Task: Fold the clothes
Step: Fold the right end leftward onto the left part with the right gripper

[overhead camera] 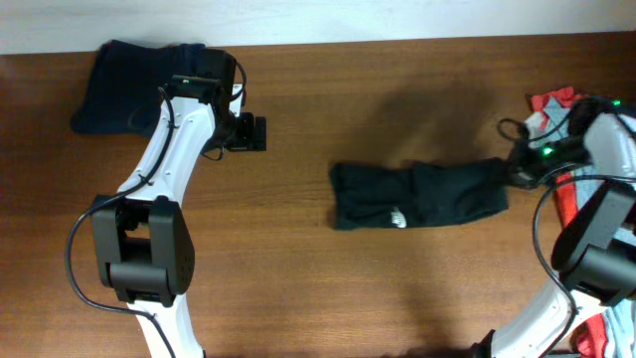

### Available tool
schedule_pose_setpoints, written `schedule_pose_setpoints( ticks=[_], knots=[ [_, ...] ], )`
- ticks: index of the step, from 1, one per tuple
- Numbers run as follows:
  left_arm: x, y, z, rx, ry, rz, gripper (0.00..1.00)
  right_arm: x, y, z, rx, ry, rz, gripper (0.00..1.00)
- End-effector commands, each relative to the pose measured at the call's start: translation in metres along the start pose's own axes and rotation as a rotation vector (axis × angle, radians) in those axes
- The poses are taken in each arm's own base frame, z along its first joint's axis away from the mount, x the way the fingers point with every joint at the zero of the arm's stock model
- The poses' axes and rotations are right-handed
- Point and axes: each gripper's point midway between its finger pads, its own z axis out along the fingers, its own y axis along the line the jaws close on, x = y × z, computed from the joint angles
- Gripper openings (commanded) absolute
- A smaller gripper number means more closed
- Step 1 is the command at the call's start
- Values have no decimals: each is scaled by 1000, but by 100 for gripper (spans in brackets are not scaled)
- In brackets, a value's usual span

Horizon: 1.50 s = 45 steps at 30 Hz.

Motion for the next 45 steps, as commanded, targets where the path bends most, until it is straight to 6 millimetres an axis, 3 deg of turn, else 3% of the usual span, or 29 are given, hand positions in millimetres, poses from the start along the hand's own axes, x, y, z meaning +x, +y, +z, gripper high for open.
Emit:
schedule_pose_setpoints(
  ticks=[1,5,11,19,23,25,28,32,33,42,45],
  knots=[
    [-5,2,-9,-4,-25,-1,99,-12,0,-21,59,-33,-5,4],
    [-5,2,-9,-4,-25,-1,99,-13,7,-26,125,-15,-41,4],
    [-5,2,-9,-4,-25,-1,99,-11,33,-19,173,22,-122,4],
    [-5,2,-9,-4,-25,-1,99,-6,96,-28,225,56,-278,4],
    [-5,2,-9,-4,-25,-1,99,9,116,-18,277,118,-350,4],
    [-5,1,-9,-4,-25,0,99,16,125,-8,332,152,-405,4],
    [-5,1,-9,-4,-25,0,99,32,162,15,342,189,-526,4],
    [-5,1,-9,-4,-25,0,99,48,186,40,354,218,-610,5],
    [-5,1,-9,-4,-25,0,99,49,188,44,354,221,-620,5],
    [-5,1,-9,-4,-25,-1,99,74,193,143,340,225,-775,11],
    [-5,1,-9,-4,-25,-1,99,77,198,155,328,205,-772,17]
  ],
)
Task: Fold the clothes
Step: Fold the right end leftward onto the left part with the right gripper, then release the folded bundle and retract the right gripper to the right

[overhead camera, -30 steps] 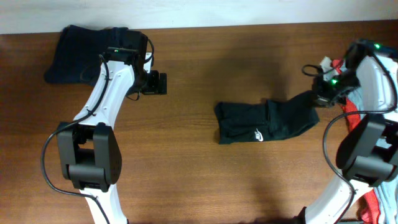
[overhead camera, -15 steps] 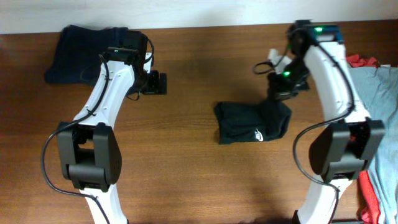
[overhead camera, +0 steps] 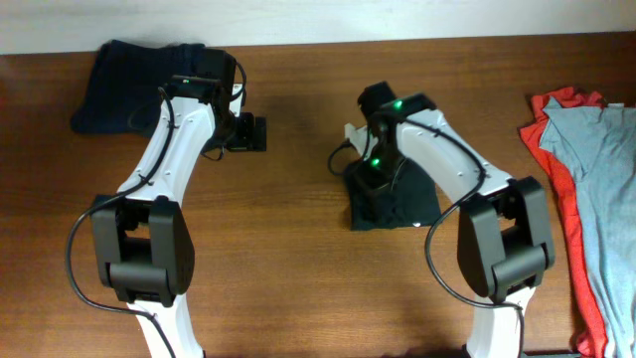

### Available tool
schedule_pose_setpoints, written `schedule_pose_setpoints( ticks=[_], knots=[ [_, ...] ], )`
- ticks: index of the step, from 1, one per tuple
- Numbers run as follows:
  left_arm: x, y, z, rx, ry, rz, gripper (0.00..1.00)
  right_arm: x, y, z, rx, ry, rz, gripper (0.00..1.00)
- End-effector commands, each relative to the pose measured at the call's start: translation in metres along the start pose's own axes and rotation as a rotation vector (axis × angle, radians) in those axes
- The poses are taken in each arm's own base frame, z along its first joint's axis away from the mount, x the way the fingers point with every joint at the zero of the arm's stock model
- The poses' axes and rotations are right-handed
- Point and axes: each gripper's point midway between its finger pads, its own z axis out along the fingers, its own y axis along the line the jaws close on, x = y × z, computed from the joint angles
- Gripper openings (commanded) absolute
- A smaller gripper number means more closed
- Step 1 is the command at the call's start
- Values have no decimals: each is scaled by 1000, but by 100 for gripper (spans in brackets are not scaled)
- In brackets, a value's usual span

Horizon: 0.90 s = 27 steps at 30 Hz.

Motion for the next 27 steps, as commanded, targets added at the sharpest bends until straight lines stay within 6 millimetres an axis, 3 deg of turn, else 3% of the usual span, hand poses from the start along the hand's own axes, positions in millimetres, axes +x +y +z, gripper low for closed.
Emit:
schedule_pose_setpoints(
  ticks=[1,3,5,8,10,14,19,20,21,23,27],
  knots=[
    [-5,2,-9,-4,-25,-1,99,-3,13,9,-6,-13,21,16],
    [-5,2,-9,-4,-25,-1,99,-8,19,9,-29,-34,32,25],
    [-5,2,-9,-4,-24,0,99,-13,28,8,-83,-54,27,48],
    [-5,2,-9,-4,-25,-1,99,-14,44,-7,-198,-65,-30,57],
    [-5,2,-9,-4,-25,-1,99,-14,53,-31,-287,-91,-79,64],
    [-5,2,-9,-4,-25,0,99,-11,40,-72,-291,-158,-55,67],
    [-5,2,-9,-4,-24,0,99,0,21,-89,-310,-175,16,68],
    [-5,2,-9,-4,-25,0,99,2,20,-87,-317,-167,25,65],
    [-5,2,-9,-4,-24,-1,99,4,20,-84,-321,-156,29,48],
    [-5,2,-9,-4,-25,-1,99,6,25,-79,-361,-152,34,4],
    [-5,2,-9,-4,-25,0,99,13,35,-63,-440,-140,47,4]
  ],
)
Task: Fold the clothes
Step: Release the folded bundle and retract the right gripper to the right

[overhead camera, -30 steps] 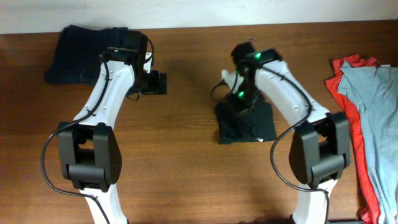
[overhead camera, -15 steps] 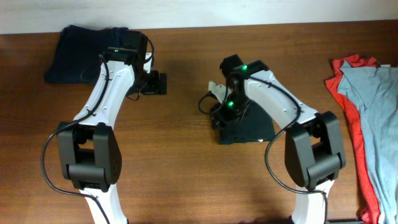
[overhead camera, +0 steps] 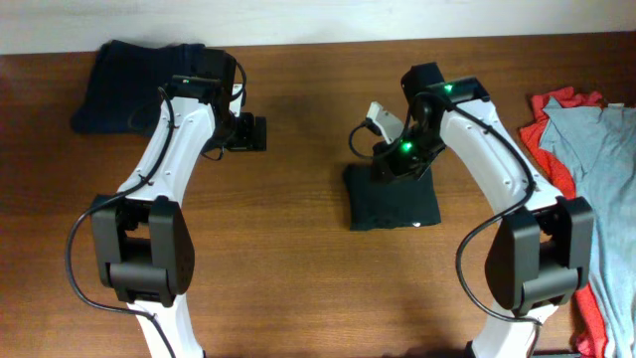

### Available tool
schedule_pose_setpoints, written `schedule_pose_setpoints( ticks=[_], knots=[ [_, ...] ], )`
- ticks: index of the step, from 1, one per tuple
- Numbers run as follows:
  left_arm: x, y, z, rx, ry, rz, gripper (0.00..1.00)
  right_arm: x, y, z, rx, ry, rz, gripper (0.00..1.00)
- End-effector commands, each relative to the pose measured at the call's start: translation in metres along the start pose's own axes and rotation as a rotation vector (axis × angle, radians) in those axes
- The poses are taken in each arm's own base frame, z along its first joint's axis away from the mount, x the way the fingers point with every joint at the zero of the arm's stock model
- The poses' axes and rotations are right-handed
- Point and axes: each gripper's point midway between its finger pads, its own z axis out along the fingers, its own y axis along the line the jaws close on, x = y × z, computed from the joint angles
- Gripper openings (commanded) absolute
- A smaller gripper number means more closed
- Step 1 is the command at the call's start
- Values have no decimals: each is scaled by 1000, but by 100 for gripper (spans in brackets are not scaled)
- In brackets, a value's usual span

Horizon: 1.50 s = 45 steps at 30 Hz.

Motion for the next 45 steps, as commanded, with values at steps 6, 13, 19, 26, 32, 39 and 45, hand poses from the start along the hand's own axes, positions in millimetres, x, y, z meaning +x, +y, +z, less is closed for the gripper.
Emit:
schedule_pose_setpoints(
  ticks=[6,13,19,26,32,39,45],
  knots=[
    [-5,2,-9,-4,-25,-1,99,23,5,44,-159,-1,12,4],
    [-5,2,-9,-4,-25,-1,99,36,-6,86,-226,-58,77,4],
    [-5,1,-9,-4,-25,-1,99,36,-8,92,-240,-78,120,4],
    [-5,2,-9,-4,-25,-1,99,-11,21,26,-444,-241,68,4],
    [-5,2,-9,-4,-25,-1,99,-33,0,3,-407,-345,40,4],
    [-5,1,-9,-4,-25,-1,99,-42,-28,23,-292,-351,58,4],
    [-5,1,-9,-4,-25,-1,99,-51,-43,41,-292,-365,42,4]
  ],
)
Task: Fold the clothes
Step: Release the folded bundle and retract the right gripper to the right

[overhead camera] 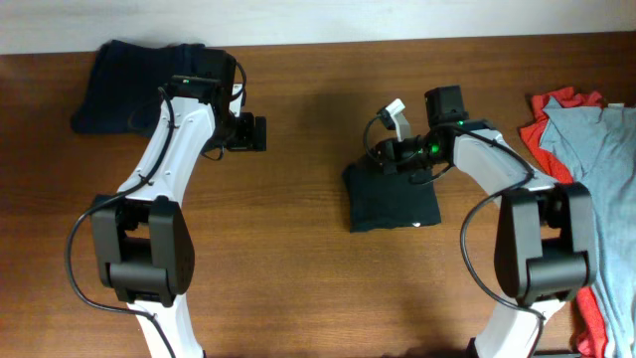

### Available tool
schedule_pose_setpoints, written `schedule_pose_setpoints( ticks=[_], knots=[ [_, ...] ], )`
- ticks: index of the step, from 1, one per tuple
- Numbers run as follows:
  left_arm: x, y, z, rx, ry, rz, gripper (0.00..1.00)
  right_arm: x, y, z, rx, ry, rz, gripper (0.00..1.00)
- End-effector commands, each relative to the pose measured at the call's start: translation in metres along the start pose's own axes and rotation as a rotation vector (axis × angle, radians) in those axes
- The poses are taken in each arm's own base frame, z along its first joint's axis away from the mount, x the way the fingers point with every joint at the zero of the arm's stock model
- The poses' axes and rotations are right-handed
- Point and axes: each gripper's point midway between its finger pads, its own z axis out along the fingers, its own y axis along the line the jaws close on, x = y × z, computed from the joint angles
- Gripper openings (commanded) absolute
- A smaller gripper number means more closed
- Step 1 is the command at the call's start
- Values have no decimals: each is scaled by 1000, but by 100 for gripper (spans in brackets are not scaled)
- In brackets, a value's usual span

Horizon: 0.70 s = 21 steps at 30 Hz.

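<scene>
A black garment (393, 199) lies folded into a compact square at the table's middle. My right gripper (383, 157) sits low at its upper left edge, the arm reaching in from the right; the dark cloth beneath hides how its fingers stand. My left gripper (254, 132) hovers over bare wood at the upper left, well away from the garment, with nothing visibly in it.
A dark navy folded pile (129, 85) lies at the back left, partly under the left arm. A red garment (549, 149) and a grey one (601, 189) lie spread at the right edge. The wooden table (298, 278) spans the view.
My right wrist has dropped and swung, so the gripper now sits at the folded garment's upper left edge. The garment and the left arm have not changed.
The black garment first lay stretched out long, with my right gripper on its right end. Then that end lay folded over to the left, the gripper on top. The gripper then stood clear above the square, and now rests low at its edge.
</scene>
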Motion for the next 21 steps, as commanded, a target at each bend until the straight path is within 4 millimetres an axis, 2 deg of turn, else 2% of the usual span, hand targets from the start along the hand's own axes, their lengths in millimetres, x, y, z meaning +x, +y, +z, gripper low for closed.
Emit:
schedule_pose_setpoints(
  ticks=[1,6,9,11,16,18,21],
  knots=[
    [-5,1,-9,-4,-25,0,99,2,-14,13,5,14,7,4],
    [-5,1,-9,-4,-25,0,99,14,-30,36,-3,51,24,4],
    [-5,1,-9,-4,-25,0,99,27,-43,57,-6,87,36,5],
    [-5,1,-9,-4,-25,0,99,28,-45,61,-20,85,58,5],
    [-5,1,-9,-4,-25,0,99,23,-42,57,-18,74,53,4],
    [-5,1,-9,-4,-25,0,99,14,-33,50,-18,56,30,4],
    [-5,1,-9,-4,-25,0,99,-12,-3,28,-21,17,-23,4]
  ],
)
